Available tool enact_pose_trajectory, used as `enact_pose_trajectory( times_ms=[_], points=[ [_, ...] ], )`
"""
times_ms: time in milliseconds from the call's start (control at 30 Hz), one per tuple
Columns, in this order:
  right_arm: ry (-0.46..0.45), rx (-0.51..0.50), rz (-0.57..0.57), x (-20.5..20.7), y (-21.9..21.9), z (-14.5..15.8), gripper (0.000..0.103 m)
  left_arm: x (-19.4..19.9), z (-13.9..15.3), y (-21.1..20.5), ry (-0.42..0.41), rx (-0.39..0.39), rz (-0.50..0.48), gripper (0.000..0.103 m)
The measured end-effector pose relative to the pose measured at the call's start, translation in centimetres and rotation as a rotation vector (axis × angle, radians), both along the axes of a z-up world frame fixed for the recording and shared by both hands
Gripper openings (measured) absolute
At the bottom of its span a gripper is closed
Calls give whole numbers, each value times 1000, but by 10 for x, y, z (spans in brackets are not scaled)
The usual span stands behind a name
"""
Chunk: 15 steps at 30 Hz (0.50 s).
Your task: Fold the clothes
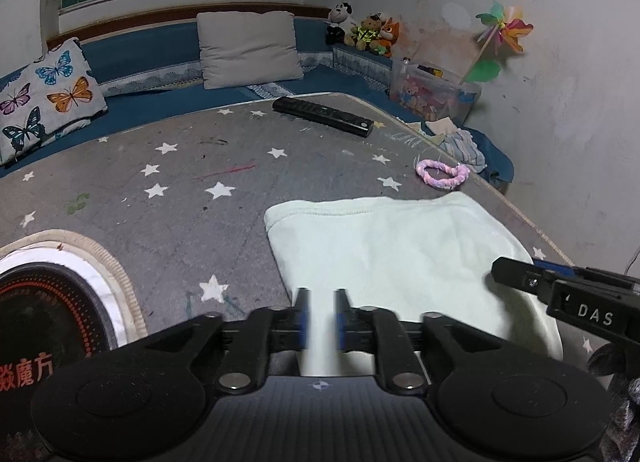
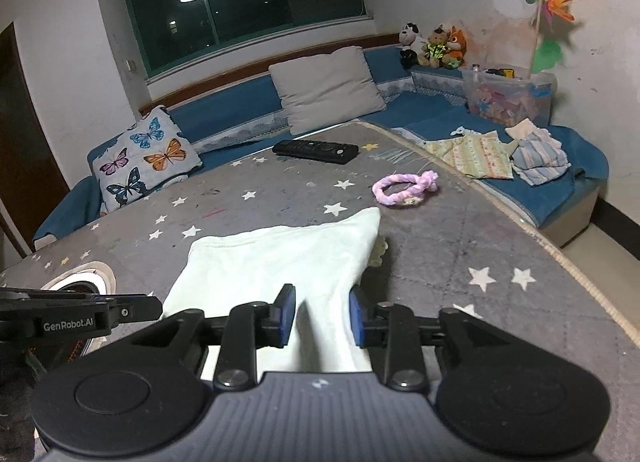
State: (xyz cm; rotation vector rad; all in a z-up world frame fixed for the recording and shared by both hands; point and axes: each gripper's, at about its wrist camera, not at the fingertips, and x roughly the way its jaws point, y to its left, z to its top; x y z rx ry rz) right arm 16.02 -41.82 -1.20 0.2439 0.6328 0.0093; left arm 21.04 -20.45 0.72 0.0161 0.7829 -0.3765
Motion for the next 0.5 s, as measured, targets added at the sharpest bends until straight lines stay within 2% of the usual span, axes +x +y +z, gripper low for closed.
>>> enact_pose_trajectory(
  times_ms=[33, 100, 133, 300, 500],
  points=[
    [-2, -3, 0, -2, 0, 1, 29, -3, 0, 0, -7, 6, -2, 39],
    [-11, -19, -1, -7, 3, 3, 42, -8, 2, 1, -12, 15, -11, 45],
    [-15, -26, -1, -9, 4, 4, 42, -10, 2, 1, -13, 18, -14, 50],
    [-34, -72, -1, -20, 9, 6, 42, -23, 1, 1, -20, 31, -34, 59],
    [-31, -68, 21, -30, 16, 1, 42, -35, -6, 3, -7, 46, -50, 62]
  ],
)
